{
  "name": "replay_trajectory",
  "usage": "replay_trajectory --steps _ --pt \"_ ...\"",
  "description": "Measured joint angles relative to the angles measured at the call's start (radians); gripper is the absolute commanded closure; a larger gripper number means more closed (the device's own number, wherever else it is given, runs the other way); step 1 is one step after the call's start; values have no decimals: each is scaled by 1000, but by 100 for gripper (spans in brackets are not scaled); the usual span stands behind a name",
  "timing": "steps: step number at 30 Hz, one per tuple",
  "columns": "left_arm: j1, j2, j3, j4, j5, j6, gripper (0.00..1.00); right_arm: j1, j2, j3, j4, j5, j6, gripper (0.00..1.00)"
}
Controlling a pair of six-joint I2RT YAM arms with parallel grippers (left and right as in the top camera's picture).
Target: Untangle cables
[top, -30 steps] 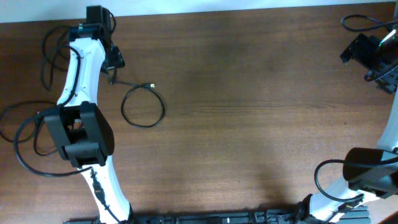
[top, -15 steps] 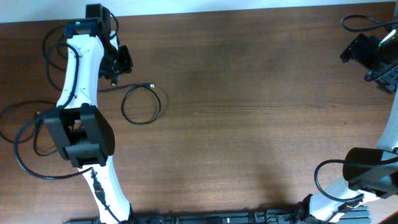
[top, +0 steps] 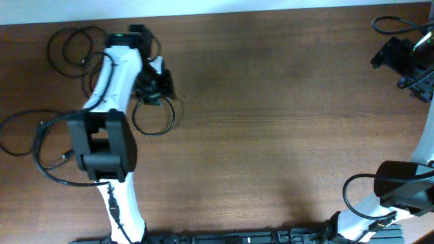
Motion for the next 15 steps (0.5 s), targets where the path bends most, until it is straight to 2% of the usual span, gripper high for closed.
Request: replay_trajectory --steps 2,9,14,15 --pt "-58 0 -37 29 -27 7 53 0 0 0 0 0 1 2" --pt "-97 0 -151 109 -158 -16 56 0 0 0 0 0 0 2" --pt "-97 0 -203 172 -175 -19 89 0 0 0 0 0 1 2" --pt "-97 0 -204 180 -186 -32 92 0 0 0 0 0 1 1"
